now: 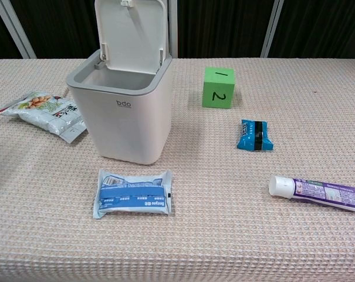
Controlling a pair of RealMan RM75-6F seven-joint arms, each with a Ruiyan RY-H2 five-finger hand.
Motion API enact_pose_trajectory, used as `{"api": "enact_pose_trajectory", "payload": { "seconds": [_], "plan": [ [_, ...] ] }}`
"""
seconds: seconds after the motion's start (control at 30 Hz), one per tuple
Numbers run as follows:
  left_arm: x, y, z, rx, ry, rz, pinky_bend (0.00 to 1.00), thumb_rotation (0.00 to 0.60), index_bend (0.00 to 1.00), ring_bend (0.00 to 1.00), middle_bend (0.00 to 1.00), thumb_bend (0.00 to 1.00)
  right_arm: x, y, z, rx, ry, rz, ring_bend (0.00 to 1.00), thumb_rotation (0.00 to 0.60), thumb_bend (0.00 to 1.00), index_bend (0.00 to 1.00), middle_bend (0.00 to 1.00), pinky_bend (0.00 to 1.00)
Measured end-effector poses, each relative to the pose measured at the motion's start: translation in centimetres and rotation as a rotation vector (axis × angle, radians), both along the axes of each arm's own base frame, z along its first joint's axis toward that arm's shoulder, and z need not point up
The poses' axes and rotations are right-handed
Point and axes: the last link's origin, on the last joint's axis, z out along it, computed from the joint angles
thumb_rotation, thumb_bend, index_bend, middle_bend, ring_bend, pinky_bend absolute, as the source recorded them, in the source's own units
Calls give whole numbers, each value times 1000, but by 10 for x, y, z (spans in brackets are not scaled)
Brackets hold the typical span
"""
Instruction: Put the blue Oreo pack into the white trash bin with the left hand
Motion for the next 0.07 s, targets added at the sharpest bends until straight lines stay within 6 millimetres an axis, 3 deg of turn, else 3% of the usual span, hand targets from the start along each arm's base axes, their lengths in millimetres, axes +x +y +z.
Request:
{"api": "enact_pose_trajectory", "payload": {
  "seconds": [0.07],
  "plan": [
    [-6,-7,0,1,-10,17,252,515,84,103,100,93,1,1,-1,2,0,0,0,600,259,0,0,0]
  ]
}}
